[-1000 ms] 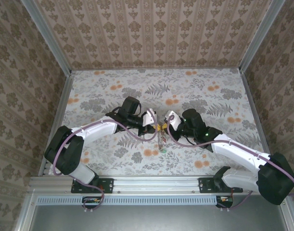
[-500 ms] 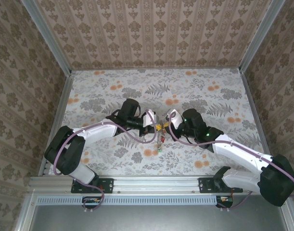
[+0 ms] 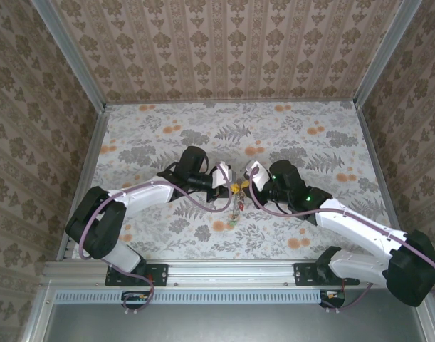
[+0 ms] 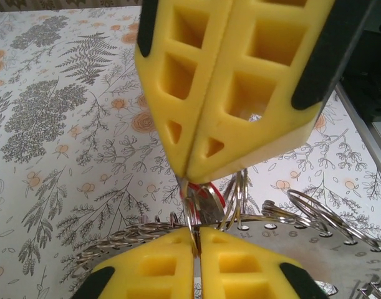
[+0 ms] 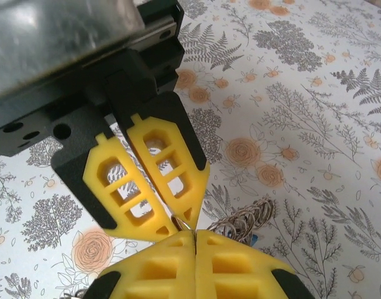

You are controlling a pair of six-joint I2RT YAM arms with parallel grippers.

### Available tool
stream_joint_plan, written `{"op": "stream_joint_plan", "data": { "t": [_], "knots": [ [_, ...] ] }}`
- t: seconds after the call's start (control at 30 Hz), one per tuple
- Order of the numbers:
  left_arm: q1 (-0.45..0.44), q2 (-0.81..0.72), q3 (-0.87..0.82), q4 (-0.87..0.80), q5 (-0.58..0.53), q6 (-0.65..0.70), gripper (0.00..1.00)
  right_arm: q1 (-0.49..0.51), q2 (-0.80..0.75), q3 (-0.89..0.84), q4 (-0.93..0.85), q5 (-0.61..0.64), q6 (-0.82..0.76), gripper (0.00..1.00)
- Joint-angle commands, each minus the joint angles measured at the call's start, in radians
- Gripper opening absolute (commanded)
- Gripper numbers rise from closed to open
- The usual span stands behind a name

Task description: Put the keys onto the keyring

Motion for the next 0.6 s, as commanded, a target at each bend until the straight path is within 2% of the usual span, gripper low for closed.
{"op": "stream_joint_plan", "data": {
  "t": [0.0,0.57],
  "knots": [
    [-0.004,-0.011,-0.012,-0.001,0.016,-0.015,0.13,0.005,-0.025,0.050,0.005,-0.004,-0.029,0.00],
    [-0.006,-0.014,0.014,0.024,0.053,-0.038,0.26,0.011,-0.011,0.074,-0.023,-0.016,-0.041,0.00]
  ]
}}
